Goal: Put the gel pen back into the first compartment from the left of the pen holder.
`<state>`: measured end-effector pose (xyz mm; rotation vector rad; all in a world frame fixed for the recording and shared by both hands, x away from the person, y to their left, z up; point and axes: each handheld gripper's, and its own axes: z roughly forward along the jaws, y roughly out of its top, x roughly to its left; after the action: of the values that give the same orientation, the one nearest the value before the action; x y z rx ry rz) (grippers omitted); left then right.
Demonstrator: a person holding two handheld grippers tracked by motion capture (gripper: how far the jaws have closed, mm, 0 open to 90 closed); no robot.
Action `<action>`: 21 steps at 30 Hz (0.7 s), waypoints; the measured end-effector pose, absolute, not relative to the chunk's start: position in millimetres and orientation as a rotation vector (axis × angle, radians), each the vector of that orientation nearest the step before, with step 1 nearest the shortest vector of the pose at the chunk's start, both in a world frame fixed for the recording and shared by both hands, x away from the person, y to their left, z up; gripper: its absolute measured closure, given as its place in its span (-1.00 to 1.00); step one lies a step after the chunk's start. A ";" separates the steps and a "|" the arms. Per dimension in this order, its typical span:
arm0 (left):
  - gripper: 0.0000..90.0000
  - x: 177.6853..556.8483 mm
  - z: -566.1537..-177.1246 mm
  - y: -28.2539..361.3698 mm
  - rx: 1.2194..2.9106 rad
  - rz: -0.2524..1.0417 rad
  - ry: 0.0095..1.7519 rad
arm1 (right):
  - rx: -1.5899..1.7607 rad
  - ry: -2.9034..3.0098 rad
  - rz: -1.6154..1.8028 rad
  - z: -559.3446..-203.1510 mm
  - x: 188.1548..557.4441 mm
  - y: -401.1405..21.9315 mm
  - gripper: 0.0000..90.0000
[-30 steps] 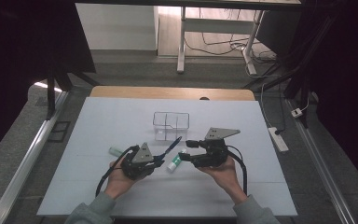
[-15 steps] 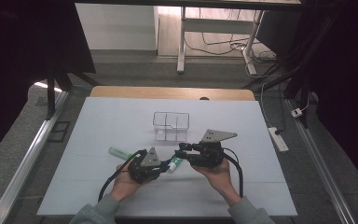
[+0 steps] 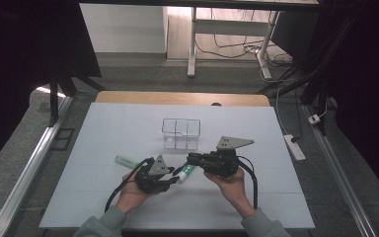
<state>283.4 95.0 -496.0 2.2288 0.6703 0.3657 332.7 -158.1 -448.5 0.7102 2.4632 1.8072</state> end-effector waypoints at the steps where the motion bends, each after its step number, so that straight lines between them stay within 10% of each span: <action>1: 0.25 282.7 -495.3 96.7 2.219 0.370 0.683 | 0.709 2.456 1.808 -447.5 332.9 -159.7 0.78; 21: -0.16 259.0 -494.6 153.8 2.159 0.405 0.854 | 0.744 2.325 1.856 -430.9 335.4 -183.2 0.78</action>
<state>259.0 153.8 -494.6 2.1585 0.8540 0.4050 335.4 -183.2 -430.9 0.7441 2.3249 1.8565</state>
